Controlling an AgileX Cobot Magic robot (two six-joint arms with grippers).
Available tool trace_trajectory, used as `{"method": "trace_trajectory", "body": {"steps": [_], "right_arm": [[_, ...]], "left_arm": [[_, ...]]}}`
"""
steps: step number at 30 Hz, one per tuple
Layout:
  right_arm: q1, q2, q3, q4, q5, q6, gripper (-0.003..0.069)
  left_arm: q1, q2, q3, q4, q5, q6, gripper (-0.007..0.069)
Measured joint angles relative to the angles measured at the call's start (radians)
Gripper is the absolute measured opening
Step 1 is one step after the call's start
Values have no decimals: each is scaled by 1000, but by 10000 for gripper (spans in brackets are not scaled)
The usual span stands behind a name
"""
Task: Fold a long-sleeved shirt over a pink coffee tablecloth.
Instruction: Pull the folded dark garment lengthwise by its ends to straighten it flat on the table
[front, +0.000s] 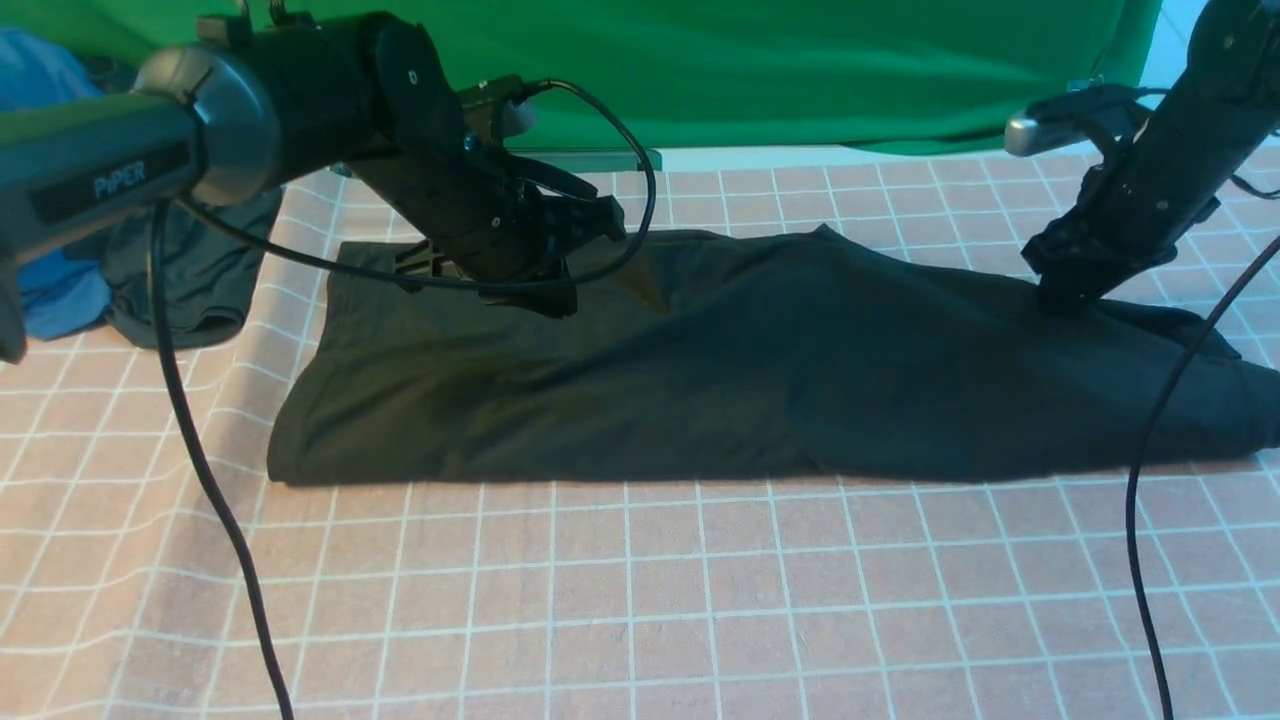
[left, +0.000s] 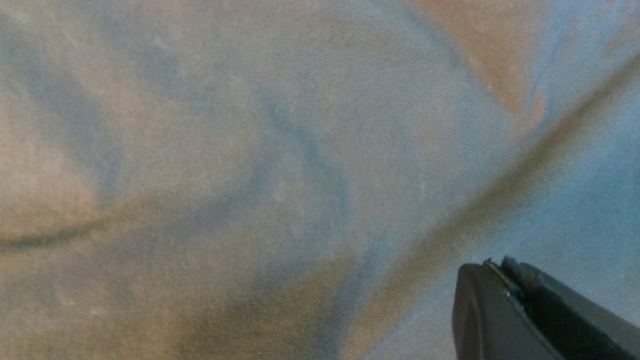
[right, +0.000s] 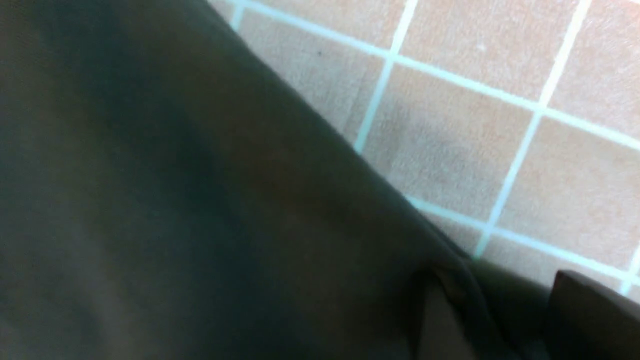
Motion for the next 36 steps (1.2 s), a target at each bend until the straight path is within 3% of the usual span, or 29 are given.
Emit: {"method": "trace_trajectory", "body": {"steps": [2, 4, 7, 10, 29, 32, 36], "right_arm": [[0, 12, 0, 0, 6, -1, 329], [0, 19, 0, 0, 11, -2, 267], [0, 12, 0, 0, 26, -2, 83], [0, -4, 0, 0, 30, -2, 50], [0, -52, 1, -74, -140, -5, 57], [0, -30, 2, -86, -159, -4, 92], [0, -9, 2, -126, -181, 4, 221]], "left_arm": [[0, 0, 0, 0, 5, 1, 12], [-1, 0, 0, 1, 5, 2, 12], [-1, 0, 0, 1, 6, 2, 12], [-1, 0, 0, 1, 7, 5, 12], [-1, 0, 0, 3, 38, 23, 12], [-1, 0, 0, 5, 38, 23, 12], [1, -3, 0, 60, 36, -23, 12]]}}
